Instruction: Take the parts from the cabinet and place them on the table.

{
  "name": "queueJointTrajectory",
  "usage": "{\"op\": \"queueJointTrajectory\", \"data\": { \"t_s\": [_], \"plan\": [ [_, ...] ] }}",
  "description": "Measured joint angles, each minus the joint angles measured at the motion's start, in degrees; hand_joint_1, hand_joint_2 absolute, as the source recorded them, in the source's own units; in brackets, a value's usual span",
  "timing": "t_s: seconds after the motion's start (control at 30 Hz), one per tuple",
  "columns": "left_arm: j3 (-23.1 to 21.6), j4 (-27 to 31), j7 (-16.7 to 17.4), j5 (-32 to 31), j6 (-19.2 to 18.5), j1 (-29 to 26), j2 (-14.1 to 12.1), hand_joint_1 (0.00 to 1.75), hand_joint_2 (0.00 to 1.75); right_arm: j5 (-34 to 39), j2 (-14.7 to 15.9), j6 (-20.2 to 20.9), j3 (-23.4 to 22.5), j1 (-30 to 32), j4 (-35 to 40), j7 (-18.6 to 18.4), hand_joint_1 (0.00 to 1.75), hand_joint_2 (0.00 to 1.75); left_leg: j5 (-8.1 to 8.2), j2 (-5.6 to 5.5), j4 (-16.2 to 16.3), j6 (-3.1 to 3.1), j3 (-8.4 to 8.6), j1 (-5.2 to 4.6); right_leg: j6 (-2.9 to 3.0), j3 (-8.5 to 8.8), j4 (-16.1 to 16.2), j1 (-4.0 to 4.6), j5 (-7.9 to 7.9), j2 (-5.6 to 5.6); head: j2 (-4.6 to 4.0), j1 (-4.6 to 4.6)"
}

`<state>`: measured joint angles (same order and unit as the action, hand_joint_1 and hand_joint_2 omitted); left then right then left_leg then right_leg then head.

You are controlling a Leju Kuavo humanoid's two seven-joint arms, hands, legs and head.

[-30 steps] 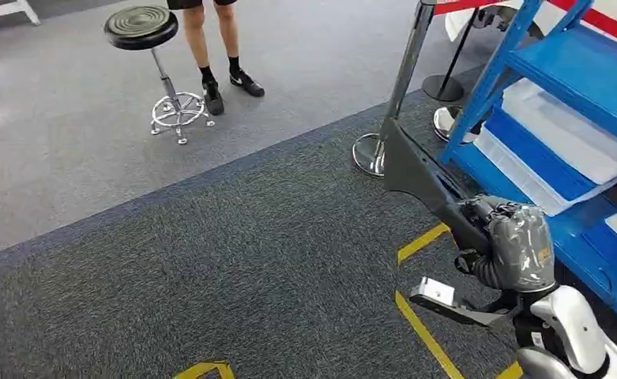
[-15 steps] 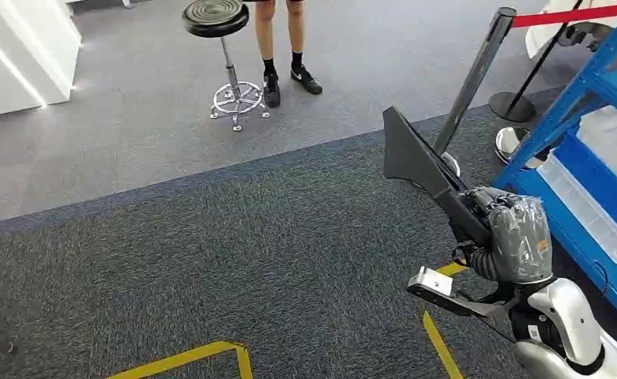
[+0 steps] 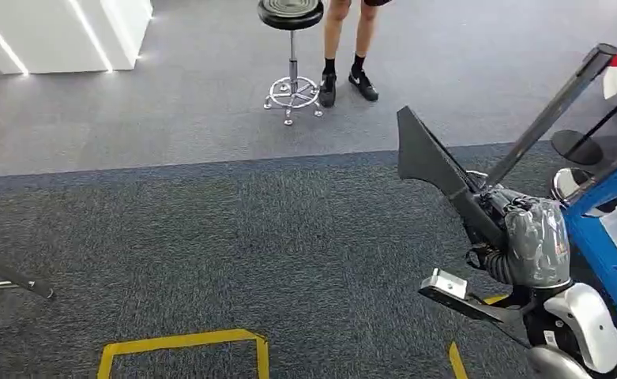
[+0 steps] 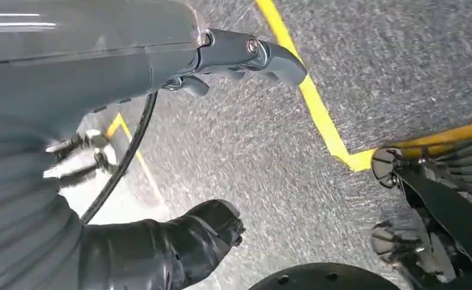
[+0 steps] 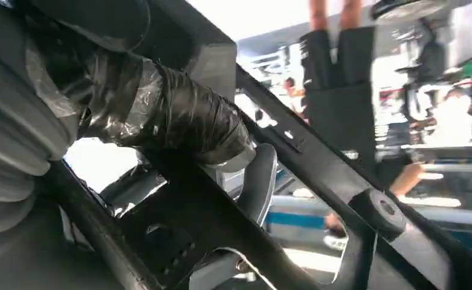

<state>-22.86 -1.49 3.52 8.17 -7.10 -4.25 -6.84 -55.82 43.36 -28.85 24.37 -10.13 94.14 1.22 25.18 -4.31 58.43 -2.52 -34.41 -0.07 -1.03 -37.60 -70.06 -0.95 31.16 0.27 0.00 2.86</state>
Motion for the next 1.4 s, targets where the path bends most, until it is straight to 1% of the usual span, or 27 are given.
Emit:
{"op": "queueJointTrajectory", "data": {
  "t_s": [0.03,0.07,0.1,0.2,0.23,0.3,0.33,0.4,0.43,0.47,0.53,0.57,0.6,0.73,0.77,0.8,0.83,0.9,0.97,1.03,1.07,1.1,1.23,1.27,1.3,1.33,1.4],
  "plan": [
    [0.02,0.00,0.02,0.02,0.30,-0.03,0.09,0.00,1.75,-0.02,0.24,0.00,-0.43,0.34,0.52,-0.04,1.75,1.75,0.05,-0.82,0.07,0.04,0.16,-0.09,0.47,2.22,5.42,0.18,-3.07,1.06,0.02,-0.02],
    [0.04,0.00,0.04,0.02,0.46,-0.06,0.24,0.00,1.75,-0.11,0.50,0.00,-0.98,0.71,0.90,-0.07,1.75,1.75,0.12,-1.51,0.09,0.12,0.04,-0.02,1.01,3.73,9.44,0.16,-4.18,3.66,0.00,-0.02],
    [0.09,0.00,0.07,0.04,0.55,0.08,0.46,0.00,1.75,-0.22,0.66,0.02,-1.38,1.18,1.05,-0.09,1.75,1.75,0.12,-2.10,0.49,0.29,-0.24,-0.40,1.10,4.03,10.27,-0.08,-4.02,4.74,0.00,0.07],
    [0.09,0.00,-0.07,-0.13,1.00,-0.39,0.46,0.00,1.75,-0.57,0.98,0.02,-2.67,2.46,2.08,-0.17,1.75,1.75,-0.33,-4.17,0.19,1.17,-0.92,0.32,1.09,4.67,10.79,0.38,-3.68,2.81,0.00,0.02],
    [0.09,-0.02,-0.18,-0.22,1.05,-0.49,0.33,0.00,1.75,-0.74,0.98,0.02,-3.04,2.89,2.51,-0.15,1.75,1.75,-0.15,-4.73,0.31,1.44,-0.98,-0.29,1.38,5.02,11.59,-0.64,-3.98,1.94,0.00,-0.04],
    [0.09,-0.02,-0.39,-0.31,1.07,-0.66,0.59,0.00,1.75,-0.92,1.11,0.02,-3.89,3.56,3.23,-0.15,1.75,1.75,2.59,1.12,4.03,1.97,-2.43,-0.37,1.91,5.73,12.16,-0.45,-4.04,0.54,0.02,0.88],
    [0.09,-0.02,-0.50,-0.39,1.11,-0.49,0.59,0.00,1.75,-0.96,1.18,0.02,-4.39,3.92,3.47,-0.15,1.75,1.75,4.94,2.94,8.63,2.43,-4.70,-0.06,2.06,5.75,12.14,-0.35,-3.94,-0.32,0.00,0.87],
    [0.09,-0.02,-0.57,-0.42,1.20,-0.22,0.59,0.00,1.75,-0.96,1.18,0.02,-4.65,4.30,3.54,-0.15,1.75,1.75,8.01,3.82,16.63,3.05,-8.74,0.52,2.16,5.73,12.06,-0.25,-3.78,-2.03,0.00,0.90],
    [0.09,-0.02,-0.59,-0.44,1.18,-0.21,0.61,0.00,1.75,-0.96,1.18,0.02,-4.79,4.52,3.60,-0.15,1.75,1.75,7.71,3.93,17.70,3.33,-9.27,0.74,2.10,5.77,12.00,-0.28,-3.66,-2.88,0.00,0.90],
    [0.09,-0.02,-0.59,-0.46,1.16,-0.25,0.61,0.00,1.75,-0.96,1.18,0.02,-4.92,4.68,3.65,-0.15,1.75,1.75,6.22,4.05,16.00,3.54,-8.35,0.89,2.02,5.86,11.90,-0.34,-3.52,-3.62,0.00,0.90],
    [0.09,-0.02,-0.68,-1.00,0.96,-0.47,0.59,0.00,1.75,-0.98,1.18,0.02,-5.15,4.79,3.76,-0.15,1.75,1.75,1.23,5.14,6.24,3.51,-2.98,1.07,1.59,6.23,11.59,-0.44,-3.04,-4.97,0.00,0.90],
    [0.09,-0.02,-0.70,-1.16,0.85,-0.46,0.59,0.00,1.75,-1.05,1.18,0.02,-5.31,4.78,3.82,-0.13,1.75,1.75,0.09,7.34,1.48,3.22,-0.43,0.94,1.30,6.48,11.45,-0.33,-2.77,-5.53,0.00,0.90],
    [0.09,-0.02,-0.83,-1.25,0.74,-0.37,0.59,0.00,1.75,-1.14,1.18,0.02,-5.53,4.86,3.91,-0.11,1.75,1.75,1.17,9.78,0.53,2.64,0.21,-0.08,0.94,6.47,11.33,0.08,-2.53,-6.20,0.00,0.87],
    [0.07,-0.02,-1.20,-1.59,0.55,-0.63,0.63,0.00,1.75,-1.14,1.29,-0.07,-6.25,5.33,4.22,0.04,1.75,1.75,0.58,6.40,-0.09,1.18,-0.17,0.20,-0.19,7.32,11.88,0.29,-2.33,-8.70,0.02,0.85],
    [0.07,-0.02,-1.18,-1.62,0.50,-0.81,0.70,0.00,1.75,-1.14,1.35,-0.07,-6.54,5.41,4.33,0.04,1.75,1.75,0.22,5.76,-0.71,0.84,0.31,0.62,-0.49,7.19,11.25,-0.28,-1.59,-6.78,0.00,0.79],
    [0.07,-0.02,-1.20,-1.62,0.48,-0.75,0.79,0.00,1.75,-1.14,1.46,-0.13,-6.86,5.63,4.52,0.04,1.75,1.75,0.04,5.17,-0.88,0.39,0.37,0.67,-0.47,6.15,8.76,-0.38,0.33,-3.20,0.02,0.77],
    [0.07,-0.02,-1.20,-1.62,0.46,-0.66,0.79,0.00,1.75,-1.14,1.62,-0.13,-7.01,5.72,4.57,0.06,1.75,1.75,-0.02,4.66,-0.86,0.26,0.29,0.67,-0.51,4.23,4.70,-0.39,2.65,-1.29,0.00,0.70],
    [0.07,-0.02,-1.11,-1.64,0.28,-0.45,0.83,0.00,1.75,-1.14,1.62,-0.11,-7.04,6.29,4.57,0.13,1.75,1.75,-0.05,3.11,-0.83,0.16,0.27,0.61,-0.66,-0.10,-3.86,-0.36,5.75,-0.24,0.00,0.72],
    [0.07,-0.02,-0.68,-1.73,0.06,-0.38,0.87,0.00,1.75,-0.94,1.62,-0.07,-7.04,6.61,4.54,0.20,1.75,1.75,-0.03,1.40,-0.58,0.17,0.27,0.59,-0.74,-1.16,-4.70,-0.39,4.16,-0.24,0.00,0.74],
    [0.07,-0.02,-0.46,-1.73,-0.07,-0.38,0.94,0.00,1.75,-0.94,1.62,-0.02,-7.19,6.57,4.57,0.37,1.75,1.75,0.21,-0.29,-0.04,0.41,0.29,0.70,-0.77,2.16,3.50,-0.66,-1.48,0.35,0.00,0.72],
    [0.07,-0.02,-0.42,-1.73,-0.09,-0.39,0.94,0.00,1.75,-0.94,1.62,-0.02,-7.34,6.56,4.57,0.42,1.75,1.75,0.41,-1.06,0.33,0.68,0.25,0.71,-0.81,4.21,8.31,-1.01,-3.75,1.99,0.00,0.72],
    [0.07,-0.02,-0.39,-1.73,-0.09,-0.37,0.94,0.00,1.75,-0.94,1.59,0.02,-7.41,6.55,4.52,0.46,1.75,1.75,0.47,-1.69,0.58,1.00,-0.12,0.44,-0.87,4.72,9.27,-1.17,-2.55,4.48,0.00,0.72],
    [0.07,-0.02,-0.26,-1.73,-0.29,-0.78,0.98,0.00,1.75,-0.68,1.68,0.09,-7.56,6.37,4.59,0.79,1.75,1.75,-0.11,-4.58,0.71,2.31,-1.26,0.61,-0.03,5.10,10.06,-1.01,-2.73,2.23,0.02,0.74],
    [0.07,-0.02,-0.22,-1.73,-0.29,-0.83,1.03,0.00,1.75,-0.68,1.68,0.09,-7.58,6.17,4.61,0.81,1.75,1.75,0.33,-2.36,1.34,2.45,-1.54,0.65,0.47,5.27,10.46,-1.25,-2.99,1.44,0.00,0.79],
    [0.04,-0.02,-0.17,-1.73,-0.48,-0.84,1.09,0.00,1.75,-0.68,1.68,0.07,-7.63,6.27,4.63,0.83,1.75,1.75,1.58,1.04,3.11,2.77,-2.20,0.27,0.96,5.44,10.60,-1.08,-3.04,0.82,0.02,0.94],
    [0.04,-0.02,-0.18,-1.73,-0.48,-0.70,1.09,0.00,1.75,-0.68,1.70,0.07,-7.67,6.25,4.70,0.83,1.75,1.75,3.71,2.85,6.78,3.00,-3.99,0.35,1.23,5.41,10.60,-0.85,-3.00,0.02,0.00,0.92],
    [0.04,-0.02,-0.17,-1.73,-0.48,-0.38,1.11,0.00,1.75,-0.68,1.68,0.09,-7.67,6.29,4.70,0.83,1.75,1.75,7.77,3.90,15.96,3.21,-8.31,0.56,1.41,5.38,10.56,-0.47,-2.88,-1.73,0.00,0.92]
  ]
}}
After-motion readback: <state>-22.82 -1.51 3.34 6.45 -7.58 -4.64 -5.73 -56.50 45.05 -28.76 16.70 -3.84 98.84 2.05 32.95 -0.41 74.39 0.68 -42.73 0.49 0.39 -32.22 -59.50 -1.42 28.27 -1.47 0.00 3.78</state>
